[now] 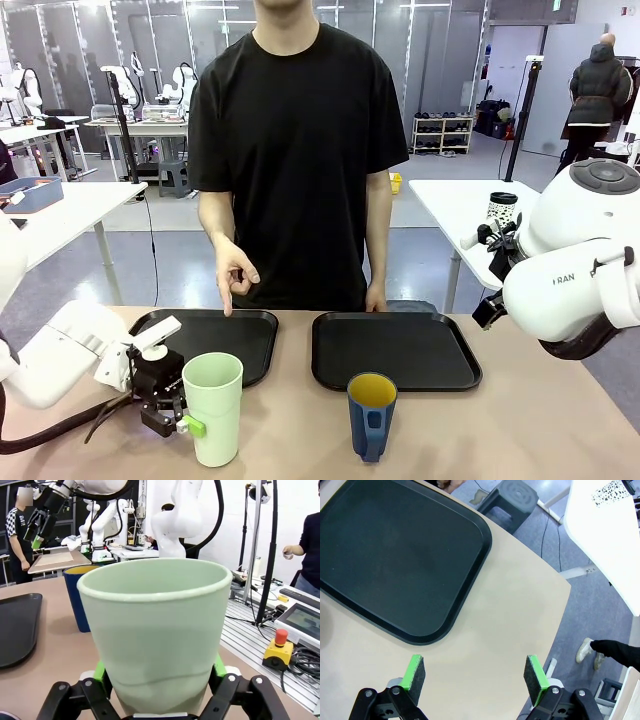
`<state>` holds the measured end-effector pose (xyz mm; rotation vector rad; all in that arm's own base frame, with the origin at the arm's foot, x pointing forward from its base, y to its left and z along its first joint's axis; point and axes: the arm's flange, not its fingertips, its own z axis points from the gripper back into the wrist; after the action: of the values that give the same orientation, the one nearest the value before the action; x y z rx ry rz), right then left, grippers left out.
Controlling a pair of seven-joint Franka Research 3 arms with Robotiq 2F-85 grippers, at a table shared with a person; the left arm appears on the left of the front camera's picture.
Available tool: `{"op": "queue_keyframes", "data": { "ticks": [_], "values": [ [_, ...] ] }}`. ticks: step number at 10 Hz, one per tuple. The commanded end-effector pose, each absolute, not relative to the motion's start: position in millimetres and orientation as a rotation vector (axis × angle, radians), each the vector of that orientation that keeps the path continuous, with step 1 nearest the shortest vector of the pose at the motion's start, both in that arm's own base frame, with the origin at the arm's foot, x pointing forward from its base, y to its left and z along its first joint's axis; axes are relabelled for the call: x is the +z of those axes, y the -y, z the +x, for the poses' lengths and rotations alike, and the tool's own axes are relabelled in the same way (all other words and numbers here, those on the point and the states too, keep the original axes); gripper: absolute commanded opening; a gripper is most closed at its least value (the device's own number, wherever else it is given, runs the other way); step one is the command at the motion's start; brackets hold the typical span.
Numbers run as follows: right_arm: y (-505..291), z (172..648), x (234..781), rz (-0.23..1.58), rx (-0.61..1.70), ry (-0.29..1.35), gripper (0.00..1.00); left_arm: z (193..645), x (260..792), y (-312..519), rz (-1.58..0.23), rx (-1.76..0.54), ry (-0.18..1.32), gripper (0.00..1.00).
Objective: Sort and store the cups by type.
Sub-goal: Pick up the Reusable plastic cup.
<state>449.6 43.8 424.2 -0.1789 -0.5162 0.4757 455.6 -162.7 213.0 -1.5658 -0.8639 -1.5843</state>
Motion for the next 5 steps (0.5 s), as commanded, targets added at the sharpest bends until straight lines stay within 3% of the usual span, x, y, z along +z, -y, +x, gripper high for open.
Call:
{"op": "queue_keyframes", "data": {
  "ticks": [1, 2, 3, 5],
  "values": [
    [-44, 450, 423, -0.18, 0.478, 0.52, 1.0, 448, 194, 154, -1.61, -1.633, 0.885, 0.75],
    [-44, 450, 423, -0.18, 0.478, 0.52, 1.0, 447, 195, 154, -1.62, -1.639, 0.869, 0.41],
    [-44, 450, 423, -0.18, 0.478, 0.52, 1.0, 447, 195, 155, -1.614, -1.64, 0.872, 0.55],
    [-44, 450, 423, -0.18, 0.478, 0.52, 1.0, 447, 205, 152, -1.605, -1.618, 0.906, 0.55]
  ]
}}
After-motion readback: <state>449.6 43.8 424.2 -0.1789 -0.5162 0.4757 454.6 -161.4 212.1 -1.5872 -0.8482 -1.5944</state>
